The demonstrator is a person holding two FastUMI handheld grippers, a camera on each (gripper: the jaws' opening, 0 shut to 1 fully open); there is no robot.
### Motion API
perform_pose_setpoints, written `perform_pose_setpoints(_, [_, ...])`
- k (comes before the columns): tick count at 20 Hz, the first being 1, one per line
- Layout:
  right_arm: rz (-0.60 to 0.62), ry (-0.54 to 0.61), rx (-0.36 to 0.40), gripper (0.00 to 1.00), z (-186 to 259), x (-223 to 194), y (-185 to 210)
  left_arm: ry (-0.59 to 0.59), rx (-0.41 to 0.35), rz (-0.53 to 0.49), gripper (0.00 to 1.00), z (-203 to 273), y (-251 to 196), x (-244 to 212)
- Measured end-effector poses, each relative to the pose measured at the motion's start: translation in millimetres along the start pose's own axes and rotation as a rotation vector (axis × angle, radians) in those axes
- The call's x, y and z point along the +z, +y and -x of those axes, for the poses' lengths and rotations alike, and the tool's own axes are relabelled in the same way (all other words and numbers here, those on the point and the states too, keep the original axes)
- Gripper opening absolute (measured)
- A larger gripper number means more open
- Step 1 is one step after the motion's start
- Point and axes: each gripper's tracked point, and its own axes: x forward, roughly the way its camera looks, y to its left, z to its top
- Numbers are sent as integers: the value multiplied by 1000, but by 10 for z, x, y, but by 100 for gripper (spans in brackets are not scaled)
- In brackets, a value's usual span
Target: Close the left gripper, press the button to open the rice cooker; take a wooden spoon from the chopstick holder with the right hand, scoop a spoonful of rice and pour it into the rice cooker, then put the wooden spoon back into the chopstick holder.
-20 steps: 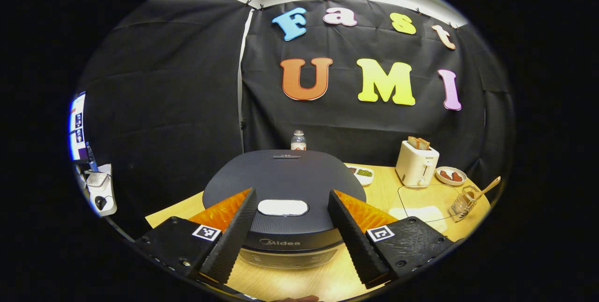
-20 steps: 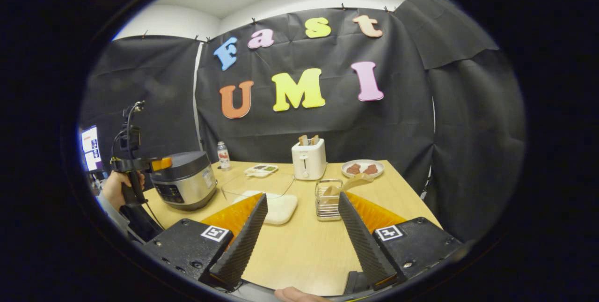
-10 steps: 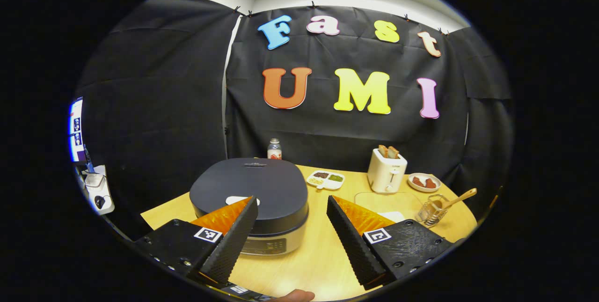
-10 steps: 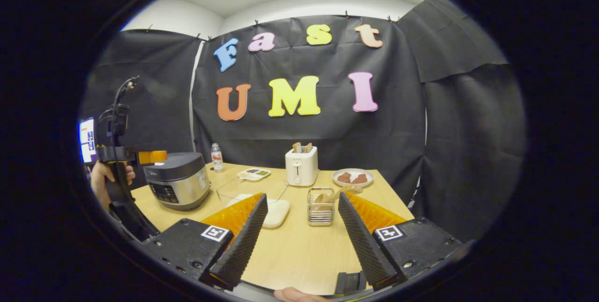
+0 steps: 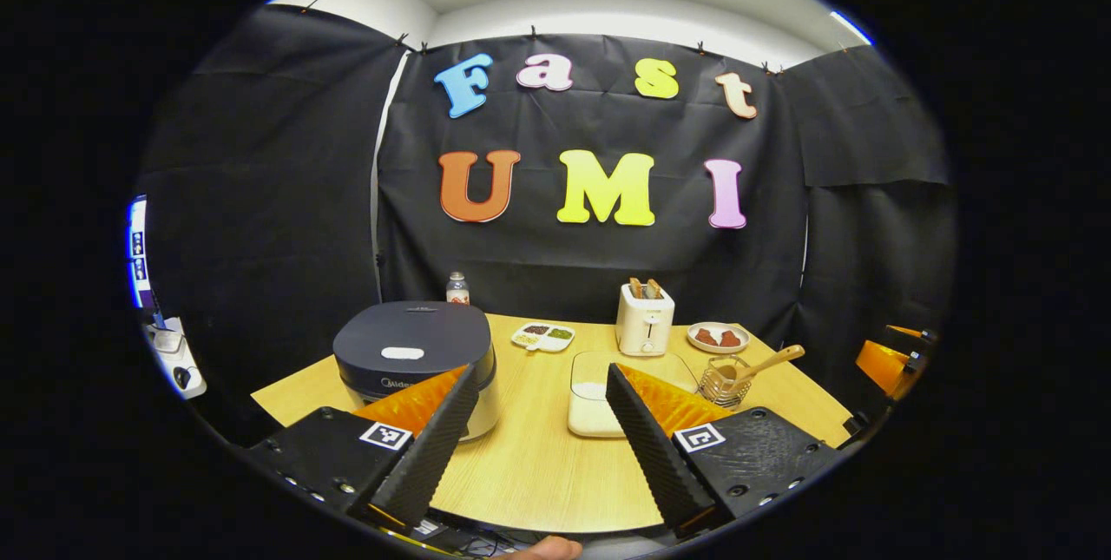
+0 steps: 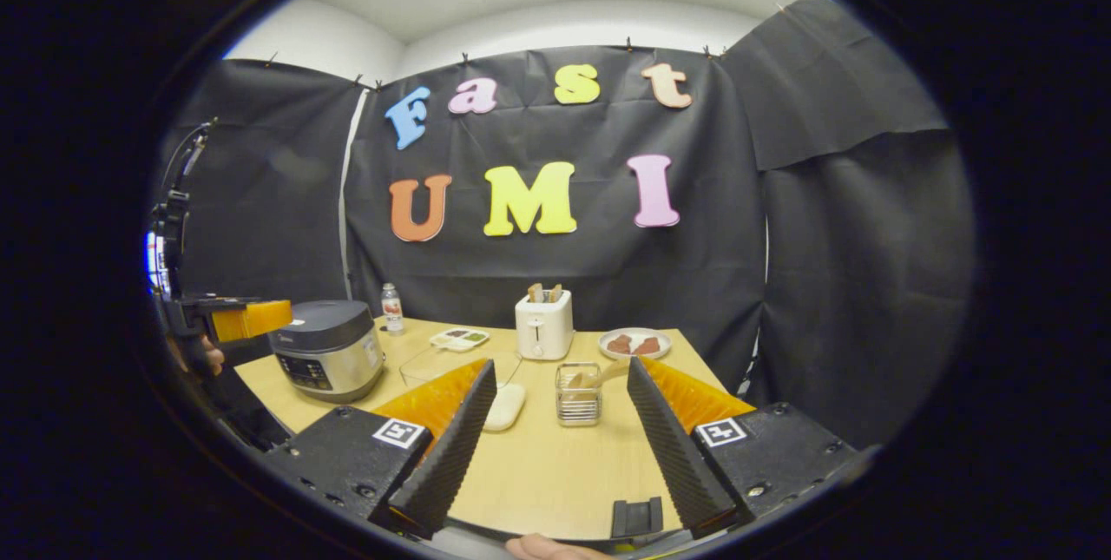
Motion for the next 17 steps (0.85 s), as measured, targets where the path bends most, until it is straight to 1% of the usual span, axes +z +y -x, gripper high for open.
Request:
perform_pose_setpoints(3, [7,6,12,95,127,-48,56,-27,-1,-5,94,236,-60,-66])
perform_pose_setpoints(5, [13,4,18,95,192,-59,89,-69,34,-21,94,398,15,-54])
perform_pose_setpoints(7, [19,1,16,95,238,-59,112,-69,52,-13,94,501,29,-154])
perform_pose_setpoints(8, [20,-1,19,98,261,-58,132,-73,47,0,94,547,26,-157])
perform_pose_setpoints(11, [26,-1,30,98,303,-64,220,-71,23,31,94,614,42,-182])
perform_pose_setpoints(13, [25,7,41,98,312,-86,276,-70,14,31,94,654,61,-177])
perform_pose_setpoints(14, [22,11,44,95,321,-95,300,-70,12,29,94,665,67,-179])
perform_pose_setpoints(17, [9,9,32,95,340,-71,294,-72,14,16,94,721,109,-165])
